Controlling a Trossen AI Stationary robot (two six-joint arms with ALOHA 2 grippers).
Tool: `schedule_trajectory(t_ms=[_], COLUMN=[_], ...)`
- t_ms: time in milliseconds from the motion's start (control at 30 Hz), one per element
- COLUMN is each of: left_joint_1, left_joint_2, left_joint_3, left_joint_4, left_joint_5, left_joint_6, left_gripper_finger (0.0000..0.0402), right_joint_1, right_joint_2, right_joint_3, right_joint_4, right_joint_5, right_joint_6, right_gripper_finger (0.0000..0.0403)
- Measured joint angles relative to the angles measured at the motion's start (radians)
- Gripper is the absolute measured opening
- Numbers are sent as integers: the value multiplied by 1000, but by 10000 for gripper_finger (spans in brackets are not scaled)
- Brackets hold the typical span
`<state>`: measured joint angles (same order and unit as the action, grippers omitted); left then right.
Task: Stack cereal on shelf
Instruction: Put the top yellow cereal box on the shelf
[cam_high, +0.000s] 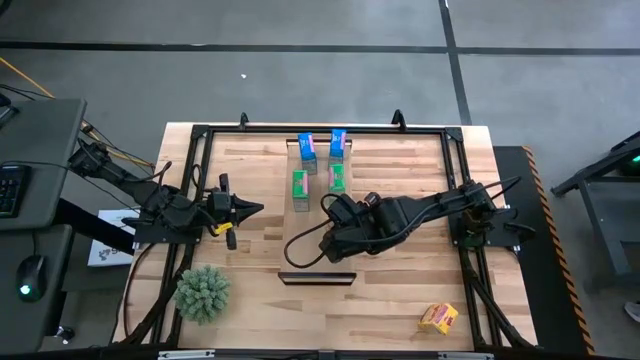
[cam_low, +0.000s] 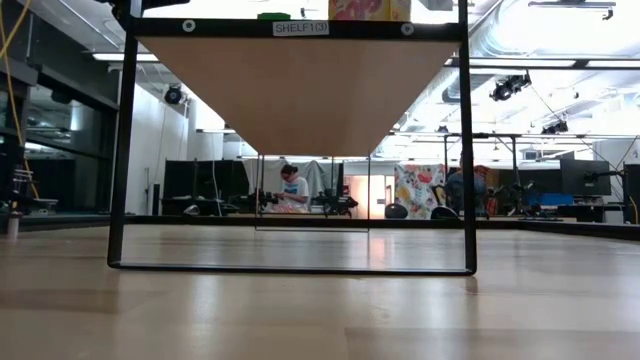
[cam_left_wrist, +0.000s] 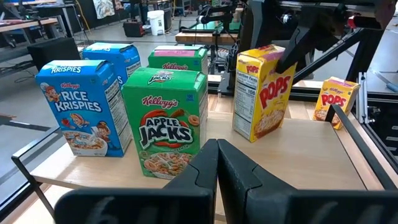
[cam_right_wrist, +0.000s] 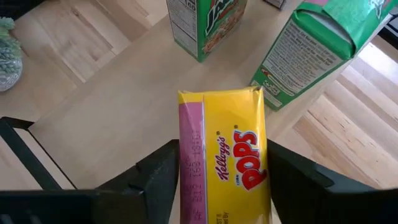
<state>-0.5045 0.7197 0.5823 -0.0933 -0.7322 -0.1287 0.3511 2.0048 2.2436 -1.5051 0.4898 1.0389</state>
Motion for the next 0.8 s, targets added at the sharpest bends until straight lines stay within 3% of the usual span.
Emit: schedule_trajectory(t_ms=[467,800], left_joint_1=[0,0], left_joint_2=[0,0], left_joint_3=[0,0], left_joint_4=[0,-5], left_joint_5=[0,0], left_joint_6=[0,0], left_gripper_finger=[0,0], right_joint_1=[-8,8], right_joint_2=[-1,-3], right_joint_3=[0,98], right_joint_4=[30,81], right_joint_5=[67,218], right_joint_6=[-86,-301], right_gripper_finger=[217,217])
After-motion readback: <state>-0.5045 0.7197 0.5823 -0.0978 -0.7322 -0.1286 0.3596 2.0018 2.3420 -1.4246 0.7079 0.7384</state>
